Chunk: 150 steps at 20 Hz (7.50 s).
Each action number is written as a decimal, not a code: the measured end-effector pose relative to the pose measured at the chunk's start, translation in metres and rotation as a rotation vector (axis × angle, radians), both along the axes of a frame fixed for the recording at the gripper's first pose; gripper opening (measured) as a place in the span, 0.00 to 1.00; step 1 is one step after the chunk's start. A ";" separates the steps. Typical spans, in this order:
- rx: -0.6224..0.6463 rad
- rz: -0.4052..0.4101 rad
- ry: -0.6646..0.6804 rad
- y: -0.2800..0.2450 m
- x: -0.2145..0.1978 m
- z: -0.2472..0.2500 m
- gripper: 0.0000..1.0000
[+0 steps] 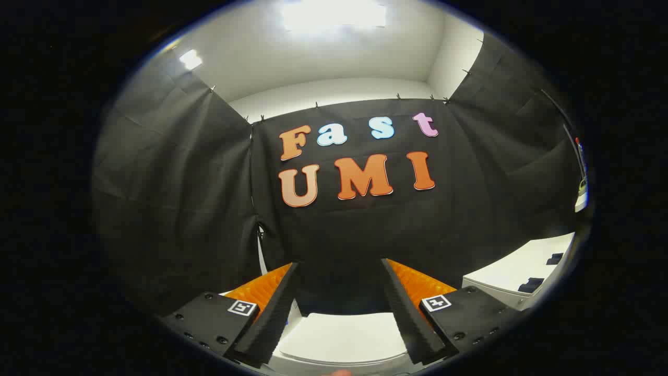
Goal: Open the toilet lid.
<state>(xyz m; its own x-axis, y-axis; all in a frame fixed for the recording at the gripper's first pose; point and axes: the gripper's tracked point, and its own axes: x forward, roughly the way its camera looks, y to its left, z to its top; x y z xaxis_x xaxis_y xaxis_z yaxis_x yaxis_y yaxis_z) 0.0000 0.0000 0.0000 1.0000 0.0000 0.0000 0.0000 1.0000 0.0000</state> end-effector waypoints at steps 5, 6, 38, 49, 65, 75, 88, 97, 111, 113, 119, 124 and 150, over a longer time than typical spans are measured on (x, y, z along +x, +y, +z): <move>-0.034 0.001 0.023 -0.002 -0.001 -0.002 0.99; -0.040 0.003 0.023 0.000 -0.002 -0.002 0.99; -0.100 0.077 0.079 0.017 0.021 -0.051 0.98; 0.414 -0.131 0.282 -0.167 0.012 -0.148 0.98; 1.100 -0.434 0.525 -0.290 -0.035 -0.344 0.98; 1.225 -0.531 0.696 -0.287 -0.026 -0.422 0.95; 1.131 -0.588 0.712 -0.294 -0.026 -0.432 0.20; 1.091 -0.586 0.691 -0.298 -0.025 -0.428 0.08; 0.922 -0.586 0.663 -0.304 -0.015 -0.416 0.08; 0.824 -0.571 0.684 -0.302 -0.011 -0.411 0.08; 0.772 -0.584 0.641 -0.293 -0.002 -0.383 0.08; 0.707 -0.588 0.621 -0.281 0.008 -0.351 0.08; 0.519 -0.544 0.466 -0.154 0.064 -0.203 0.08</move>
<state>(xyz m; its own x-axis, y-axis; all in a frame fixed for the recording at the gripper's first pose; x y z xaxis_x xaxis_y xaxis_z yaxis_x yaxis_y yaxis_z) 0.0640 -0.1542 -0.2034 0.7597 -0.3629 -0.5396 0.5894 0.7349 0.3355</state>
